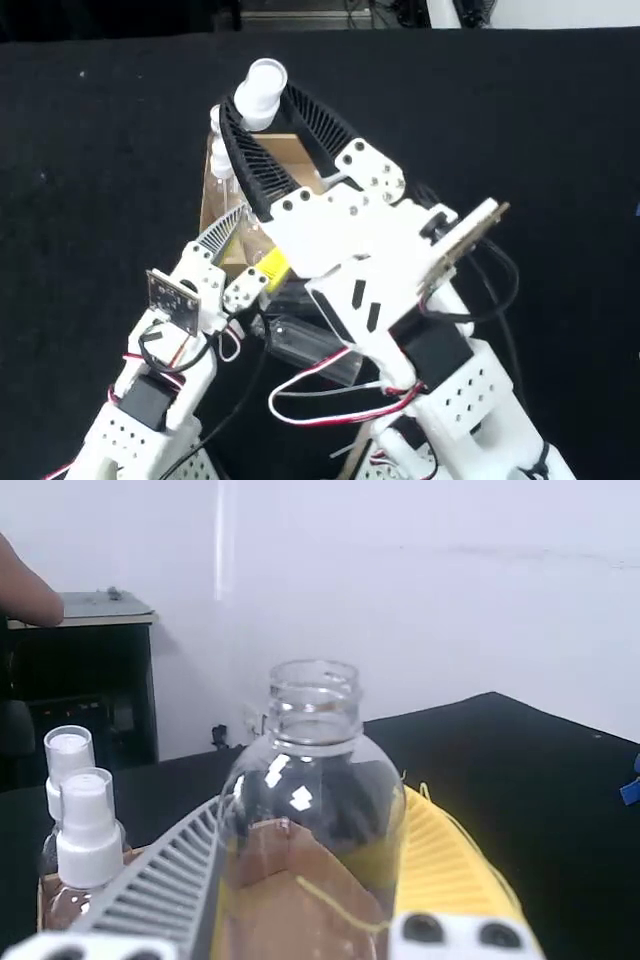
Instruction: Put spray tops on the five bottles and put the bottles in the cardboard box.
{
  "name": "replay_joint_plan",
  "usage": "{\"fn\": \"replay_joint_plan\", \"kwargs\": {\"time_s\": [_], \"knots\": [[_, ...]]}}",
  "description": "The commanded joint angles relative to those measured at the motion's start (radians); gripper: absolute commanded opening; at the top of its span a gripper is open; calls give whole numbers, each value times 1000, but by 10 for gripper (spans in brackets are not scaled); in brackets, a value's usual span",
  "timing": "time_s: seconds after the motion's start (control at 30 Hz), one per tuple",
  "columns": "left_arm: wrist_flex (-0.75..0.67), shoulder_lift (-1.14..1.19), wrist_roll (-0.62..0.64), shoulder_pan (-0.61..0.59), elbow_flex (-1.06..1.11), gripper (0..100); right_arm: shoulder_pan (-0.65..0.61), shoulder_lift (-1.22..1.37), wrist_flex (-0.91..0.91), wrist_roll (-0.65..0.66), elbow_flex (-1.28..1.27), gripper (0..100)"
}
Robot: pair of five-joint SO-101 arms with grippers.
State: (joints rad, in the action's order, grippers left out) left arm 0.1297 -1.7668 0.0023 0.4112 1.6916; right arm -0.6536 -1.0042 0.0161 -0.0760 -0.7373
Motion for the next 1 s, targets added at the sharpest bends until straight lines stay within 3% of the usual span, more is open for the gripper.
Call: {"fn": "replay_joint_plan", "kwargs": {"time_s": [0.0,0.3,0.43,0.97], "knots": [[18,3,11,24,10,58,-5,-1,31,3,12,11],[64,-6,5,22,5,58,-5,-58,-94,3,42,11],[-26,-6,5,-28,10,58,-5,-117,-183,3,77,11],[-51,-6,11,-73,10,58,-5,-82,-149,5,79,11]]}}
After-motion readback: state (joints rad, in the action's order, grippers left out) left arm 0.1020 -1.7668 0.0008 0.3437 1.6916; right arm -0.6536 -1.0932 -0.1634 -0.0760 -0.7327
